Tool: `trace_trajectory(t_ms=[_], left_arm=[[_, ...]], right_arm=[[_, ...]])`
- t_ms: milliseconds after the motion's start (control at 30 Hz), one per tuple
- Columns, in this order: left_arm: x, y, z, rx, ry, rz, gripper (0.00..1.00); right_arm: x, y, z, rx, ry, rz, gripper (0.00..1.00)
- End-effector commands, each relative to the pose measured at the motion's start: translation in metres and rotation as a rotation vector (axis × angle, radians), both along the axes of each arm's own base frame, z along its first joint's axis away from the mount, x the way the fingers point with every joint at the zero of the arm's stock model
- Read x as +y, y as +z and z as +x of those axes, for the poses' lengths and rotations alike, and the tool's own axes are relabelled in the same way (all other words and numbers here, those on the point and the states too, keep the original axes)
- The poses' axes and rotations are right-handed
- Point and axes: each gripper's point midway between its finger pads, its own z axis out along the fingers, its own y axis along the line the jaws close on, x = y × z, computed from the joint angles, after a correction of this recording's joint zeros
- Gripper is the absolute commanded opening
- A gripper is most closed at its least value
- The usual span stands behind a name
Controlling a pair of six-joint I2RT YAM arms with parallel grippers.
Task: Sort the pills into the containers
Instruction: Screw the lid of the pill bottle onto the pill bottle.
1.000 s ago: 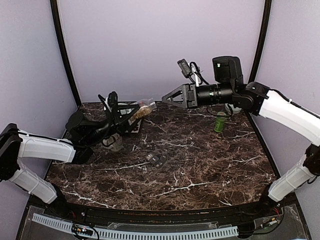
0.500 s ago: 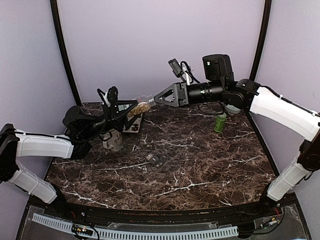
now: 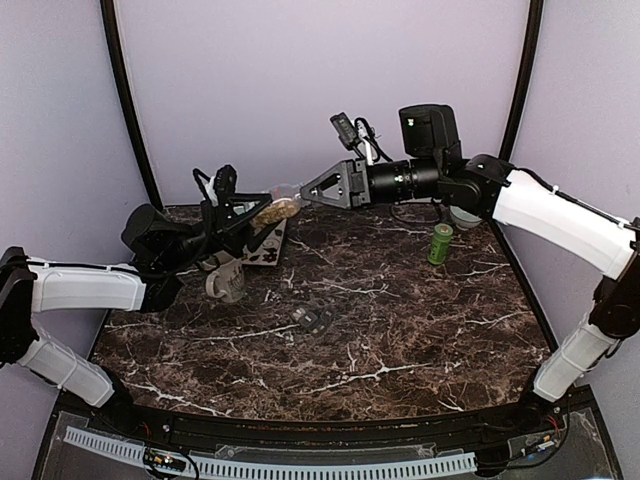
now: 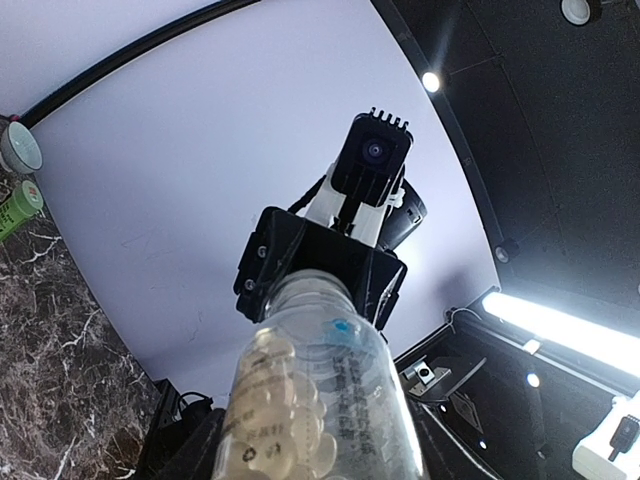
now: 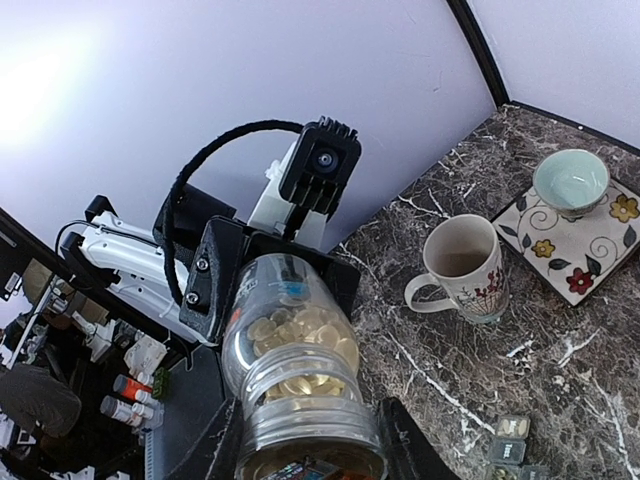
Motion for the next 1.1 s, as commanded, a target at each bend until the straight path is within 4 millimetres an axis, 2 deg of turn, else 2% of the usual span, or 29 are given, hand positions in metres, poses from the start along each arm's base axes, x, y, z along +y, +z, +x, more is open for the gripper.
trace_trajectory(t_ms=[0, 167, 267, 1067], left_arm=[[0.007, 0.035, -0.015, -0.099, -0.041, -0.062, 0.00], [0.005, 0.036, -0.016, -0.101, -0.058, -0.059, 0.00], [0.006, 0.037, -0.014, -0.101, -0.056, -0.062, 0.00], [-0.001, 0.038, -0.028, -0.137, -0.200, -0.025, 0.00]], right_arm=[[0.008, 0.021, -0.002, -0.032, 0.020, 0.061, 0.37], [0.009, 0.027, -0.005, -0.033, 0.034, 0.078, 0.37], [0.015, 0.017, -0.002, -0.013, 0.044, 0.066, 0.37], [0.023, 0.020, -0.007, -0.017, 0.108, 0.060, 0.40]])
